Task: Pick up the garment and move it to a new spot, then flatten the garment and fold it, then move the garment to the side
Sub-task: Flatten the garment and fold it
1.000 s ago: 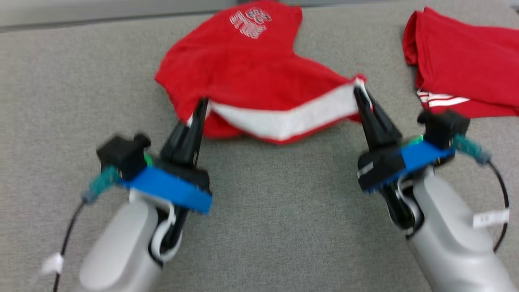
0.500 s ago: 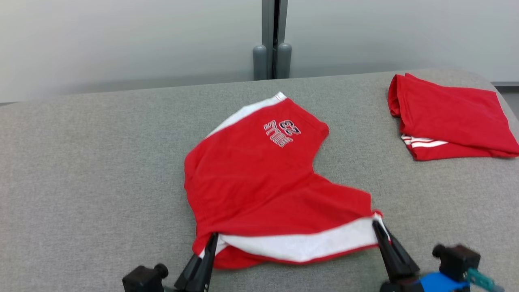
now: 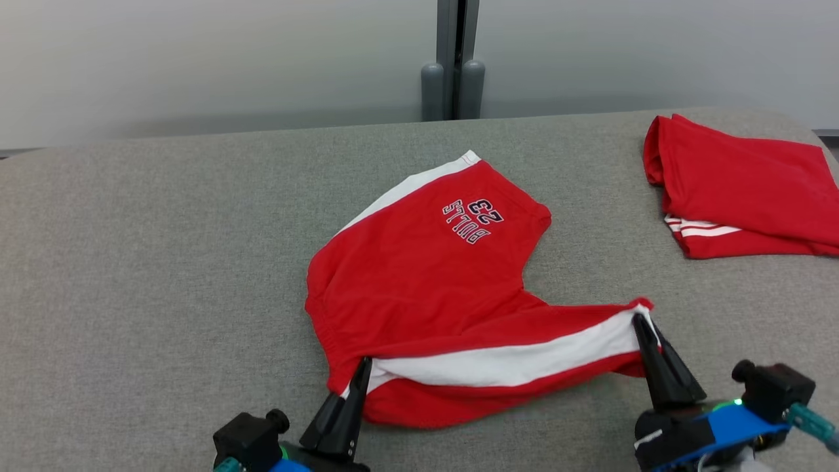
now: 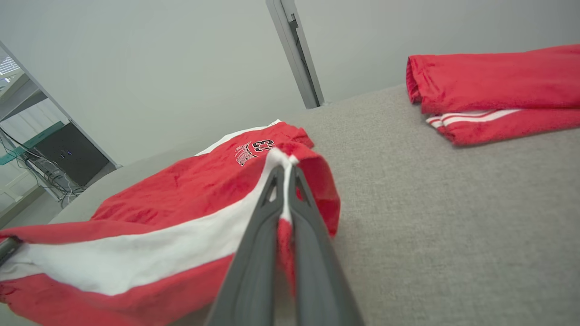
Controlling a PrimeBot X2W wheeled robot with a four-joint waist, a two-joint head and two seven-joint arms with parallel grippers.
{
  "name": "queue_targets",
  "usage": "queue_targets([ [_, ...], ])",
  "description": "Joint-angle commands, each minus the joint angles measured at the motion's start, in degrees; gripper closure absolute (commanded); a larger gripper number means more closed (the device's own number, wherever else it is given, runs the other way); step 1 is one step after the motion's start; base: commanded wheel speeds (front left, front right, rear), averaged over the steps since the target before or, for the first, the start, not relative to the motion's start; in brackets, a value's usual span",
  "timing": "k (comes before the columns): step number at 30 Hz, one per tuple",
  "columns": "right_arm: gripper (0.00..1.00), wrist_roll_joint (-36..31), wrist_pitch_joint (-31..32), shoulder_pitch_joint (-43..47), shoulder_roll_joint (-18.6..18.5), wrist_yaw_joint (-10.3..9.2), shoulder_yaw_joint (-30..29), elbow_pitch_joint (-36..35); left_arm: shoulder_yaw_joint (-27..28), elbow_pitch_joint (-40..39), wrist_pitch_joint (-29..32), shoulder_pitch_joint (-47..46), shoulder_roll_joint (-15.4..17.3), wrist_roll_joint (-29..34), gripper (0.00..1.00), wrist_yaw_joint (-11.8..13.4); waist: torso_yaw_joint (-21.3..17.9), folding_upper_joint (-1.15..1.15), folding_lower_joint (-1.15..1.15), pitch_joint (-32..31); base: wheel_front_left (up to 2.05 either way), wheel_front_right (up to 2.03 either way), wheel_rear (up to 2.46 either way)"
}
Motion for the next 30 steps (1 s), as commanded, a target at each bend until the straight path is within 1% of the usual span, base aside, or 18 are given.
queue_targets([
  [1, 1.0, -0.55, 0.15, -1.66, -0.44, 0.03, 0.06, 0.36, 0.23, -0.27, -0.25, -1.45, -0.01, 0.5, 1.0, -0.06, 0.49, 0.0, 0.0, 0.69, 0.0, 0.0, 0.0],
  [5, 1.0, -0.9, 0.23, -9.13, -0.9, 0.03, 1.04, 2.51, 0.78, -0.22, -0.25, -5.48, -0.43, 1.45, 1.0, -0.06, 1.82, 0.0, 0.0, 3.26, 0.0, 0.0, 0.0],
  [9, 1.0, -0.16, 0.19, -18.21, -1.74, 0.03, 2.28, 6.12, 2.7, -0.38, -0.25, -10.01, -1.79, 1.98, 1.0, -0.06, 3.67, 0.0, 0.0, 6.69, 0.0, 0.0, 0.0],
  [12, 1.0, -0.12, 0.16, -25.23, -2.32, 0.03, 3.75, 10.13, 2.58, 1.07, -0.25, -13.87, -1.9, 3.09, 1.0, -0.06, 5.15, 0.0, 0.0, 9.19, 0.0, 0.0, 0.0],
  [16, 1.0, -1.03, 0.1, -34.64, -2.86, 0.03, 6.19, 16.74, 3.4, 2.7, -0.25, -18.36, -2.75, 2.55, 1.0, -0.06, 6.9, 0.0, 0.0, 12.41, 0.0, 0.0, 0.0],
  [20, 1.0, -1.43, -0.03, -42.67, -2.36, 0.03, 7.38, 24.56, 3.18, 5.45, -0.25, -22.5, -2.88, 2.04, 1.0, -0.06, 8.58, 0.0, 0.0, 15.5, 0.0, 0.0, 0.0],
  [25, 1.0, -1.85, -0.06, -51.02, -0.56, 0.03, 9.87, 33.6, 3.03, 8.32, -0.25, -27.06, -3.4, 1.14, 1.0, -0.06, 9.72, 0.0, 0.0, 18.75, 0.0, 0.0, 0.0],
  [30, 1.0, -2.71, -0.1, -57.26, 0.44, 0.03, 11.38, 39.57, 3.42, 10.24, -0.25, -29.98, -4.3, 0.52, 1.0, -0.06, 10.24, 0.0, 0.0, 20.65, 0.0, 0.0, 0.0],
])
